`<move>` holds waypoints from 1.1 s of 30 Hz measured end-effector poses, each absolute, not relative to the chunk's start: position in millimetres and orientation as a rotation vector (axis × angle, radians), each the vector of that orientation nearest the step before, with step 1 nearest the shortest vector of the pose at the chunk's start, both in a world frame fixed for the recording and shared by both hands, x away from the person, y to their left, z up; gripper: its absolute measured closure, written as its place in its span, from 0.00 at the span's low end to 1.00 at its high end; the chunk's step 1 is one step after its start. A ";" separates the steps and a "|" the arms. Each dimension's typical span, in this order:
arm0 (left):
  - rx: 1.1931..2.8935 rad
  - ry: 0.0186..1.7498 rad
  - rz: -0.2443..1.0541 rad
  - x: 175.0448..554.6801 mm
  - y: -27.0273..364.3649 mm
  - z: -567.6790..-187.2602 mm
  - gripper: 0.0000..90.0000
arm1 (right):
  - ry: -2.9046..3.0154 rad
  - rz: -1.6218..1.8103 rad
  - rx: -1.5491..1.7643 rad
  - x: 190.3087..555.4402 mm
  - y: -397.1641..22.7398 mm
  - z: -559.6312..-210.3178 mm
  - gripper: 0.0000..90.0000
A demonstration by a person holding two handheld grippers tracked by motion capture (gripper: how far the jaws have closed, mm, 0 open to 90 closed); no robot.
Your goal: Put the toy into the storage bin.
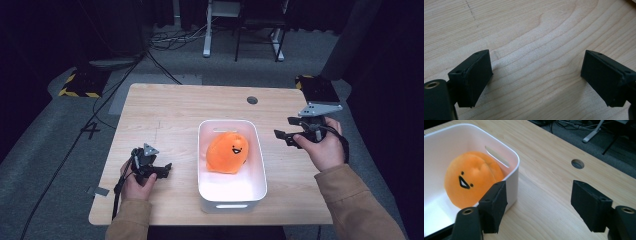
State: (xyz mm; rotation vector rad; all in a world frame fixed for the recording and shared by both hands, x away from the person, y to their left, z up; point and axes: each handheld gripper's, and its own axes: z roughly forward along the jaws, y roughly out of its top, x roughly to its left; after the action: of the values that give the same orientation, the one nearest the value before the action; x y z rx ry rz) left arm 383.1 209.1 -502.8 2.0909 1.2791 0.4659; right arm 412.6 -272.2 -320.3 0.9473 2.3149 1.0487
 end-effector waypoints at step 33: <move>2.093 1.279 0.464 383.9 208.8 -502.8 0.11 | 2.328 0.919 1.194 406.0 -345.6 -394.8 0.30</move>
State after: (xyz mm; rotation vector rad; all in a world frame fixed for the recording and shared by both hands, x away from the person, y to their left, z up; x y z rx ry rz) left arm 383.9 208.8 -502.8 2.0929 1.2793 0.4645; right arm 406.0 -345.6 -394.8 1.1944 2.3281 0.9185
